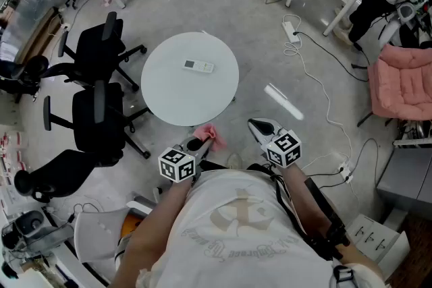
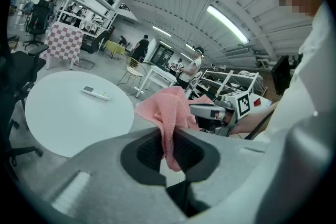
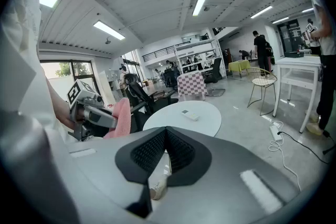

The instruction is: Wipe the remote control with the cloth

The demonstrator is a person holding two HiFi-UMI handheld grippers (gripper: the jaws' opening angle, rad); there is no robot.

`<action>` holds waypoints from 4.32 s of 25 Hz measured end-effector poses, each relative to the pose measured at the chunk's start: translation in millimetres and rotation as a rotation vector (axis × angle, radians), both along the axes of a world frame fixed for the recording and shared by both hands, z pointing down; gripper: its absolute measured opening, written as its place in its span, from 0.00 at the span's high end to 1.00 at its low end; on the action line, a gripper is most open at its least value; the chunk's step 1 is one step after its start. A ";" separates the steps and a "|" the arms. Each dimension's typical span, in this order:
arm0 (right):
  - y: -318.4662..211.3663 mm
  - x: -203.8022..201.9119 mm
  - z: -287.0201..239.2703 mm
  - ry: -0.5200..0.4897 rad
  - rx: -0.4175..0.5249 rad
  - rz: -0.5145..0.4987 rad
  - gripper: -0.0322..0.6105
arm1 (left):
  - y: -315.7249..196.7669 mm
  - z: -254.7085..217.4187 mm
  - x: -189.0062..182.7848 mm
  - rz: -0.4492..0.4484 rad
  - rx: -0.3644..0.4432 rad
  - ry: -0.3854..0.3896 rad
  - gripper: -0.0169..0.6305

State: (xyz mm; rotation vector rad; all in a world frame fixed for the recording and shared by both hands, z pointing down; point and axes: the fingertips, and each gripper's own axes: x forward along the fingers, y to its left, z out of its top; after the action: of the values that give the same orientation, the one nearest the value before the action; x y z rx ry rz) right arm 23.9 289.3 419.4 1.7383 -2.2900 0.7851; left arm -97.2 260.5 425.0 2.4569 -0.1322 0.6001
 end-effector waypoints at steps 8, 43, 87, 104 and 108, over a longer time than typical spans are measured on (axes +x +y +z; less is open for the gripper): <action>10.1 7.0 -2.6 0.011 0.020 0.017 0.94 | 7.7 -1.8 3.5 -0.003 0.014 0.000 0.94; -121.3 68.6 13.4 0.047 -0.063 0.023 0.94 | -127.5 7.8 51.8 -0.041 -0.018 0.011 0.94; -261.0 50.1 140.6 0.281 -0.297 -0.310 0.86 | -257.7 98.4 118.9 0.039 -0.125 -0.235 0.94; -281.6 27.4 197.7 0.346 -0.334 -0.469 0.54 | -279.1 148.7 139.5 0.136 -0.230 -0.440 0.94; -278.9 24.4 197.9 0.381 -0.317 -0.501 0.59 | -273.9 153.5 149.3 0.160 -0.255 -0.470 0.94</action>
State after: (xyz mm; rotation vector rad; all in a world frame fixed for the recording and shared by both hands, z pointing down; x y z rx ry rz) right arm 48.3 10.4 617.3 1.0101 -2.0642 0.6079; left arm 52.1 -13.4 578.5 2.0566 -0.0405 1.1827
